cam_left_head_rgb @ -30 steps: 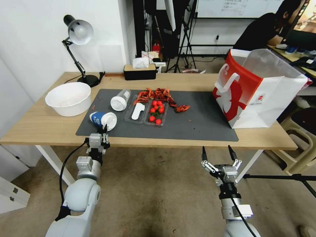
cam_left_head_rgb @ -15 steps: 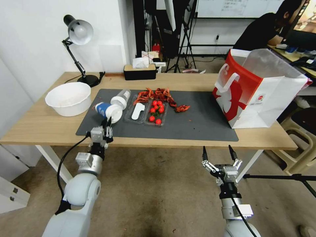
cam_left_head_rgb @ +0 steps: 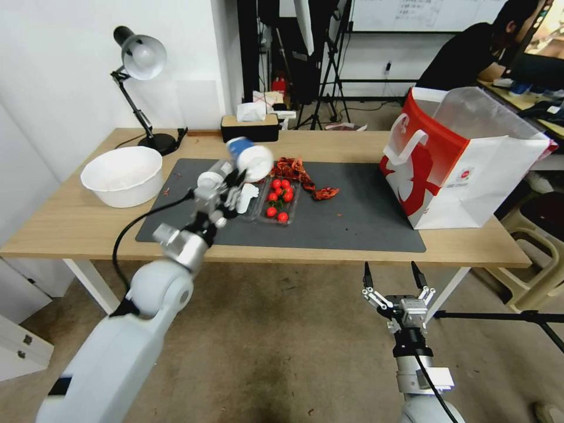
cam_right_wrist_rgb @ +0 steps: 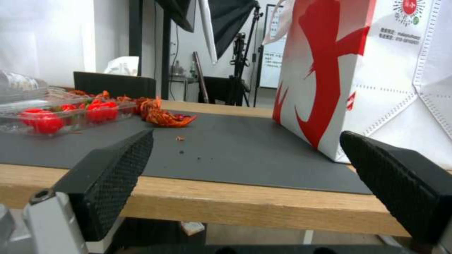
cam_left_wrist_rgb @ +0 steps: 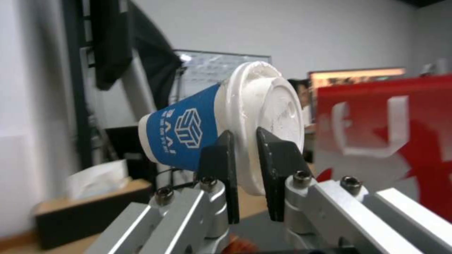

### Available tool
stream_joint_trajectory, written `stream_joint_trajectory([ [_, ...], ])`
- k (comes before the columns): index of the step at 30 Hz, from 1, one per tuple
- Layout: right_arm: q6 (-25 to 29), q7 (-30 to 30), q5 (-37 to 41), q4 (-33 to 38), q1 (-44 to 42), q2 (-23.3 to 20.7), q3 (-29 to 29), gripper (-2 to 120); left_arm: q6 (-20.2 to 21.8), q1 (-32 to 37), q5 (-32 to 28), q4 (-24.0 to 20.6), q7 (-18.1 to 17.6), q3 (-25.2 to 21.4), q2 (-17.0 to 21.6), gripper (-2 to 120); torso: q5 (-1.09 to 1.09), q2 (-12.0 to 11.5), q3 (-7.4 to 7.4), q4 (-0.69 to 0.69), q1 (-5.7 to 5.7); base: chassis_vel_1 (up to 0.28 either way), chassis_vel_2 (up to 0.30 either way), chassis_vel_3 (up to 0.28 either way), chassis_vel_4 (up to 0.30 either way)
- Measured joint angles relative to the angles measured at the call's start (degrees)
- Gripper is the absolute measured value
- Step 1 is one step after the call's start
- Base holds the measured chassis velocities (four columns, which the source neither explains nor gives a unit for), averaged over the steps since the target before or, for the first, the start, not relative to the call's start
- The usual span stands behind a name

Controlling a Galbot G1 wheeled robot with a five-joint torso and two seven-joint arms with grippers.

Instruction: Pick up the trash from the table and place it into the takeout bag.

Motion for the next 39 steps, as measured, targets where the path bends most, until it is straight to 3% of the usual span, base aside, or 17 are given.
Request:
stream_joint_trajectory([
  [9, 0.36, -0.01, -0.81, -0.63, -0.13, 0.83, 0.20, 100, 0.16, -16.35, -4.85, 7.28, -0.48, 15.74, -1.02, 10, 0.01, 0.00, -0.01, 0.00, 0.01, 0.000, 0.000, 0.000, 0.000],
  [13, 0.65, -0.01, -1.49, -1.07, -0.26, 1.38, 0.20, 100, 0.18, -22.26, -5.99, 10.67, -0.62, 19.80, -2.83, 10, 0.01, 0.00, 0.00, 0.00, 0.00, 0.000, 0.000, 0.000, 0.000],
  [25, 0.70, -0.04, -2.56, -1.54, -0.09, 2.24, 0.07, 100, 0.19, -36.90, -10.16, 19.33, -1.09, 30.58, -10.46, 10, 0.00, 0.01, 0.00, 0.01, 0.00, 0.000, 0.000, 0.000, 0.000],
  [30, 0.70, -0.04, -2.61, -1.64, 0.05, 2.43, 0.07, 100, 0.18, -40.49, -11.31, 21.75, -1.28, 32.81, -13.67, 10, 0.01, 0.01, 0.00, 0.00, 0.00, 0.000, 0.000, 0.000, 0.000],
  [33, 0.69, -0.04, -2.64, -1.72, 0.15, 2.68, 0.08, 100, -0.04, -44.48, -12.62, 25.55, -1.23, 35.31, -17.78, 10, 0.01, 0.01, 0.00, 0.00, -0.01, 0.000, 0.000, 0.000, 0.000],
  [39, 0.69, -0.02, -2.65, -1.84, 0.26, 2.96, 0.11, 100, -0.70, -47.64, -13.99, 30.52, -0.85, 37.49, -21.56, 10, 0.01, 0.01, 0.00, 0.01, 0.00, 0.000, 0.000, 0.000, 0.000],
])
